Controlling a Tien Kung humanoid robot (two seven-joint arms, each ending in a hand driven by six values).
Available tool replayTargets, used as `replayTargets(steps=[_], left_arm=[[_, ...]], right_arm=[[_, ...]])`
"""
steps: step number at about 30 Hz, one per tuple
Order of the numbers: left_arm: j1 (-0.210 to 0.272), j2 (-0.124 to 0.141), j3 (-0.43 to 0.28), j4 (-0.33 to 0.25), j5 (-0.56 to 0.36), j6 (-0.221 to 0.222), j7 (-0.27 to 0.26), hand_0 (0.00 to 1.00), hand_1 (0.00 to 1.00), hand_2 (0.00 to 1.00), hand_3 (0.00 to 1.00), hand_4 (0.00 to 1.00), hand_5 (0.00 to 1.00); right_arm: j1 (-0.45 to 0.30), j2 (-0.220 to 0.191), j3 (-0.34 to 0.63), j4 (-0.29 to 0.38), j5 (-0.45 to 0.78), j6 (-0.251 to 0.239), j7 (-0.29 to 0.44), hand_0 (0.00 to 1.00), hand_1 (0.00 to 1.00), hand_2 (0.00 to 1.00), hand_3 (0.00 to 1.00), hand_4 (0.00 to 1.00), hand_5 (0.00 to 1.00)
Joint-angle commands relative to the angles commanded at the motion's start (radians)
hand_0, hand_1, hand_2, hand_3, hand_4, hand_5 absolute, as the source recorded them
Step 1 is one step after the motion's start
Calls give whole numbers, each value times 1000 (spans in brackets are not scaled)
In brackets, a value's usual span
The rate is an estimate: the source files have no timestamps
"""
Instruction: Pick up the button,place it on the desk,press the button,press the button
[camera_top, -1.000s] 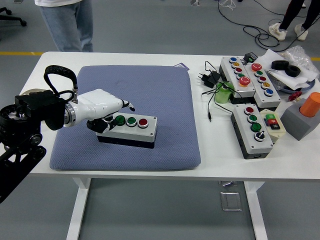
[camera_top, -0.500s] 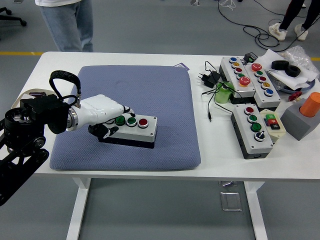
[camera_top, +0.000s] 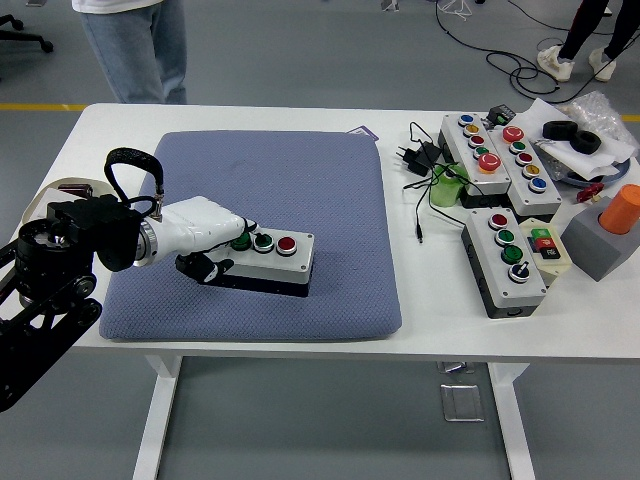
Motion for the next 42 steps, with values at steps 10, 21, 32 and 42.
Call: replayTargets(steps=[10,21,32,42], left_arm=[[0,2,13,4,0,0,-2,127,2,31,853,532,2],[1,-3,-21,-58,0,0,54,127,2,31,853,519,2],[-8,-16,31,-107,0,0,57,129,2,32,853,517,2],[-15,-38,49,-86,0,0,74,131,2,32,855,512,2]], right_arm=[[0,0,1,0,0,0,-1,634,535,574,585,271,44],[0,0,3,0,-2,0,-1,634,535,574,585,271,44],[0,0,5,0,-5,-1,0,634,534,574,585,271,44],[0,0,11,0,-10,-3,0,634,533,574,585,272,43]])
